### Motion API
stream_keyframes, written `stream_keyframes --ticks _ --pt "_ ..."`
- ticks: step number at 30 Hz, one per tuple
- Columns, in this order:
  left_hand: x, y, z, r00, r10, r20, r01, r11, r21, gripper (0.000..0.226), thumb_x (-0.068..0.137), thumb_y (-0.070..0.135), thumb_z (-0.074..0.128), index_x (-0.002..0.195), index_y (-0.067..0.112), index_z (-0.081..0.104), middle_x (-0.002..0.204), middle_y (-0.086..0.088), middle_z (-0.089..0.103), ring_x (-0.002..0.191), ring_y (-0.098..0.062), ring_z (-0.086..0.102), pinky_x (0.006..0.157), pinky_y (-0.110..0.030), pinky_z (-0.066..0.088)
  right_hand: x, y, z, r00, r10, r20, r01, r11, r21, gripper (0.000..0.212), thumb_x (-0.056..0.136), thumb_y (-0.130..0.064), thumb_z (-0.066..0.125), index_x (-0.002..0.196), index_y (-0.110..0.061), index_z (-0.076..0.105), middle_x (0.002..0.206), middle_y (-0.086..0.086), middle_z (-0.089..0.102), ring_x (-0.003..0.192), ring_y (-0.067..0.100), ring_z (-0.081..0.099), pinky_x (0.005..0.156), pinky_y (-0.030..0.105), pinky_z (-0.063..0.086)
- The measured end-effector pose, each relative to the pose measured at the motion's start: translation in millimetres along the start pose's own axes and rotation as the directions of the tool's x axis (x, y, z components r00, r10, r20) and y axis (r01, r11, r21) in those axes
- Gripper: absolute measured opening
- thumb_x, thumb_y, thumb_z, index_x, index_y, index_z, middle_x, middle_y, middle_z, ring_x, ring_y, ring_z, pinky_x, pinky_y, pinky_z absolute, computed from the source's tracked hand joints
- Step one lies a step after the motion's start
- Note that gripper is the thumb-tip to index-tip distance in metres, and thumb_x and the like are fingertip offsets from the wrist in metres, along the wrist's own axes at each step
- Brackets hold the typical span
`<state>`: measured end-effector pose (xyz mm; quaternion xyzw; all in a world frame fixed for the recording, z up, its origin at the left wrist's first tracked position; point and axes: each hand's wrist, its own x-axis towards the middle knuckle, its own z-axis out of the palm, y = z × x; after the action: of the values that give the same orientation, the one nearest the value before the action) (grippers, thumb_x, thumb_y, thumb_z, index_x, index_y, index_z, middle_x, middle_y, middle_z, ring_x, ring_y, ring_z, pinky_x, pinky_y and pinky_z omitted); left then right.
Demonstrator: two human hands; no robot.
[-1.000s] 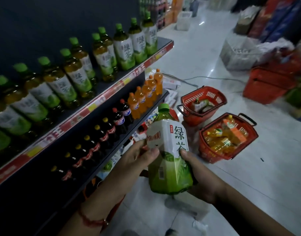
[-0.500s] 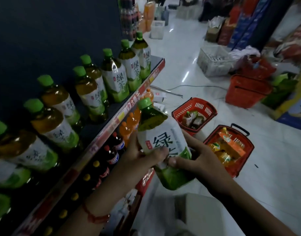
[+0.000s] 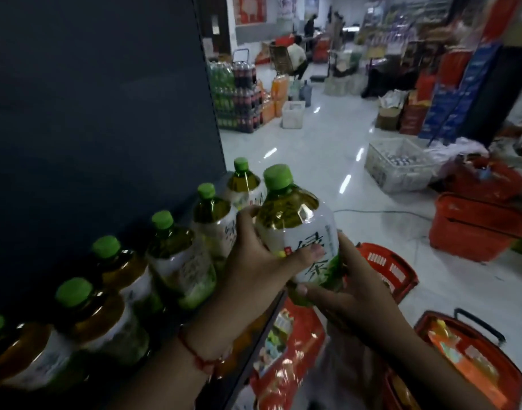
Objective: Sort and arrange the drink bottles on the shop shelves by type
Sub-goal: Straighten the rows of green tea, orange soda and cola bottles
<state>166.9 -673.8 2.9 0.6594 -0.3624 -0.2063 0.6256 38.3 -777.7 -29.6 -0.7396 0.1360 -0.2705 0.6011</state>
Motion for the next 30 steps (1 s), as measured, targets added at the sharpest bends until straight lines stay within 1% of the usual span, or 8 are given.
stream_keyframes --ticks 3,5,7,9,13,18,24,30 --pt "65.0 -8.0 26.0 0.997 0.053 -0.064 -0.039 0.977 0.210 0.081 0.066 0.045 0.088 0.127 0.037 0.036 0.120 0.013 0.063 0.107 -0.004 0.064 0.084 -0.037 0.059 72.9 29.4 -41.8 0.999 -0.020 0.026 0.021 0.999 -0.050 0.079 0.066 -0.023 0.085 0.135 -0.030 0.047 0.121 -0.016 0.065 0.110 0.004 0.064 0.084 0.027 0.057" --pt "104.7 -8.0 38.0 0.990 0.100 -0.096 -0.046 0.890 0.453 0.081 0.067 0.062 0.079 0.131 0.036 0.036 0.125 0.014 0.053 0.112 -0.004 0.055 0.088 -0.036 0.055 119.8 49.4 -64.9 0.999 -0.031 0.039 0.033 0.997 -0.065 0.075 0.066 -0.025 0.085 0.132 -0.030 0.050 0.120 -0.012 0.066 0.111 0.008 0.063 0.087 0.031 0.056" --pt "142.4 -5.3 40.2 0.970 0.213 -0.119 -0.038 0.613 0.789 0.085 0.073 0.078 0.059 0.138 0.028 0.039 0.129 0.008 0.045 0.120 -0.011 0.043 0.099 -0.035 0.044 162.3 68.0 -79.6 0.999 -0.022 0.044 0.024 0.999 -0.035 0.070 0.067 -0.018 0.086 0.129 -0.025 0.052 0.119 -0.006 0.067 0.109 0.015 0.065 0.089 0.038 0.056" --pt "178.1 -0.1 38.4 0.951 0.300 -0.073 -0.028 0.317 0.948 0.091 0.077 0.085 0.038 0.139 0.020 0.045 0.132 -0.001 0.049 0.132 -0.023 0.037 0.118 -0.050 0.020 201.8 85.3 -87.8 0.998 -0.017 0.059 0.017 1.000 -0.004 0.064 0.067 -0.013 0.086 0.123 -0.020 0.055 0.116 0.002 0.067 0.106 0.022 0.065 0.088 0.046 0.055" --pt "239.9 1.5 37.7 0.966 0.252 -0.050 0.040 0.044 0.998 0.089 0.081 0.075 0.049 0.143 0.011 0.043 0.135 -0.009 0.056 0.143 -0.032 0.032 0.119 -0.063 -0.002 271.7 117.5 -85.4 0.989 0.007 0.147 -0.008 1.000 0.004 0.058 0.068 -0.005 0.085 0.120 -0.015 0.059 0.107 0.005 0.071 0.098 0.022 0.070 0.079 0.040 0.058" --pt "287.2 -15.5 42.9 0.977 0.083 -0.198 0.202 -0.045 0.978 0.078 0.085 0.066 0.056 0.138 0.010 0.046 0.140 -0.010 0.055 0.149 -0.034 0.021 0.118 -0.062 -0.010 318.8 152.9 -71.5 0.965 0.063 0.256 -0.065 0.998 -0.004 0.056 0.073 -0.010 0.082 0.122 -0.022 0.057 0.103 -0.009 0.069 0.092 0.004 0.067 0.072 0.019 0.054" --pt "310.9 -41.9 35.2 0.960 -0.044 -0.276 0.267 -0.136 0.954 0.075 0.084 0.068 0.058 0.132 0.011 0.051 0.136 -0.009 0.057 0.147 -0.034 0.026 0.117 -0.064 -0.006 349.4 189.1 -63.1 0.935 0.127 0.331 -0.123 0.992 -0.033 0.078 0.063 -0.035 0.085 0.131 -0.031 0.047 0.120 -0.004 0.064 0.111 0.017 0.064 0.086 0.042 0.058" --pt "308.1 -38.8 35.5 0.944 -0.081 -0.321 0.300 -0.205 0.932 0.084 0.089 0.065 0.051 0.149 0.008 0.034 0.147 -0.015 0.046 0.148 -0.038 0.020 0.119 -0.062 0.000 363.8 187.9 -58.5 0.924 0.124 0.362 -0.080 0.988 -0.133 0.068 0.077 -0.022 0.078 0.132 -0.036 0.041 0.118 -0.009 0.061 0.111 0.013 0.063 0.083 0.032 0.059"
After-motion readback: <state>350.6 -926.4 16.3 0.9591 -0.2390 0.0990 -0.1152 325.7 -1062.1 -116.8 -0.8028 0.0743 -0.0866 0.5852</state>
